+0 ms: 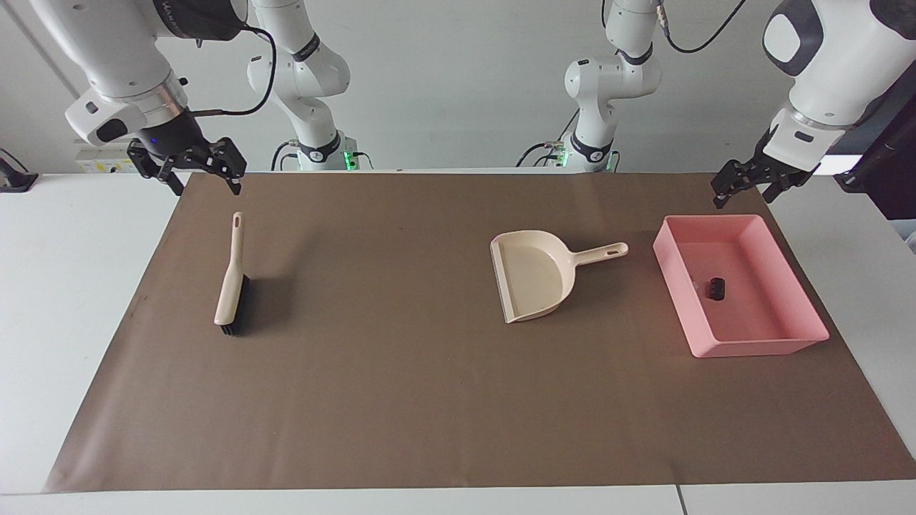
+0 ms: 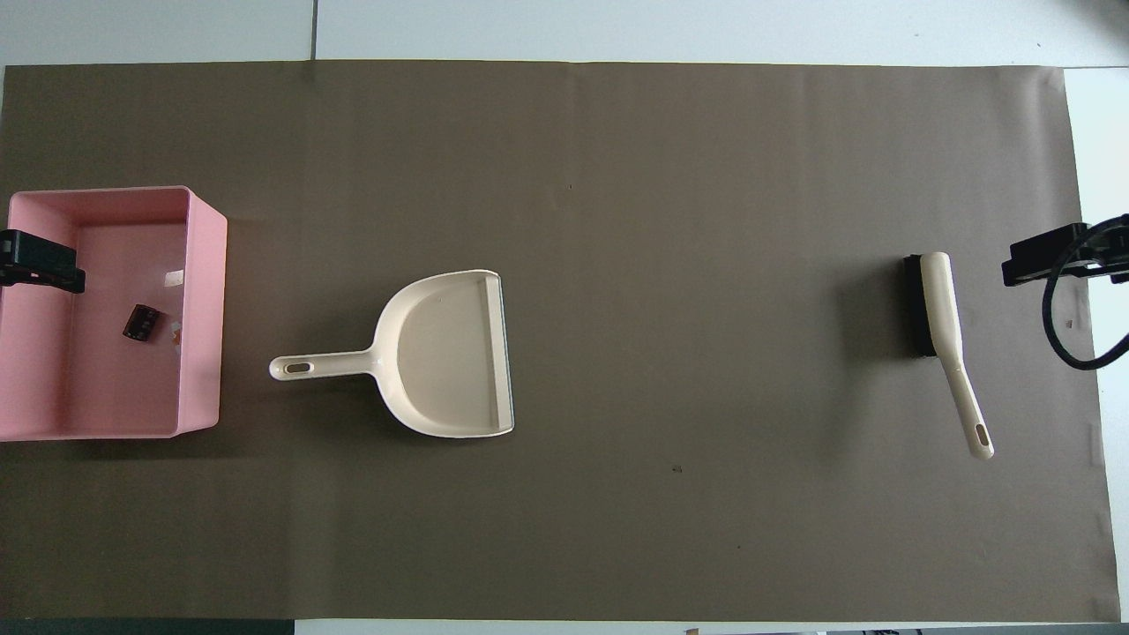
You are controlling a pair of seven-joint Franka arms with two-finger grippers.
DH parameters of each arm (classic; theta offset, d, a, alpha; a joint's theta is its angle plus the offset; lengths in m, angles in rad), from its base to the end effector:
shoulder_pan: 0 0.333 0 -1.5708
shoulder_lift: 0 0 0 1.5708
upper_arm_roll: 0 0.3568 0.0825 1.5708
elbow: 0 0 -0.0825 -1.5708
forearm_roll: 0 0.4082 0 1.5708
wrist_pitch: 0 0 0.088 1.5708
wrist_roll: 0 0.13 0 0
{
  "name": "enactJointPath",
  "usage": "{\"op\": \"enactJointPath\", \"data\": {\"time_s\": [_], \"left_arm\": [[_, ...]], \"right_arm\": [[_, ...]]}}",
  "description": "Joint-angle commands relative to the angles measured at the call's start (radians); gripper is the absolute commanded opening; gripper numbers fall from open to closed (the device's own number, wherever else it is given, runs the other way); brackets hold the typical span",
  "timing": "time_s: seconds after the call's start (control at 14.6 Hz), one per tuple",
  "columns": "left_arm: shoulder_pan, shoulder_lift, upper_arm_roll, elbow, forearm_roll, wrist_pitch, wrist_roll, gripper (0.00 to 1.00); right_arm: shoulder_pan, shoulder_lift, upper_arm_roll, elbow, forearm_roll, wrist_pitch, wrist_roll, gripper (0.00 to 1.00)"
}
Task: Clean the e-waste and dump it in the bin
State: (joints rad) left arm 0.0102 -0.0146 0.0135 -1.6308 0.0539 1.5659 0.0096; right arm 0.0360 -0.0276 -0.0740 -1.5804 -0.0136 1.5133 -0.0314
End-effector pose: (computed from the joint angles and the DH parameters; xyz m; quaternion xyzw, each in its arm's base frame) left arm 0.5698 0.0206 0.6208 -0.9993 -0.0065 0.0256 0.0264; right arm 0.5616 -0.0238 0.6484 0.9998 -0.0035 -0.0200 0.0051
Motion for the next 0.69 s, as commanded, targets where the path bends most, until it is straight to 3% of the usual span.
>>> {"op": "enactJointPath", "data": {"time_s": [0.0,0.62], "left_arm": [[0.014,-0.015,-0.003,-0.009,-0.014,-0.003,-0.008,0.98],[0.011,-0.015,-0.004,-0.011,-0.011,-0.007,-0.002,0.98]], "right_arm": [[-0.008,-0.012,0.002,-0.01,0.02,0.011,0.005,0.99],[-0.001,-0.012,0.002,-0.012,0.02,-0.001,0.002,0.99]]}}
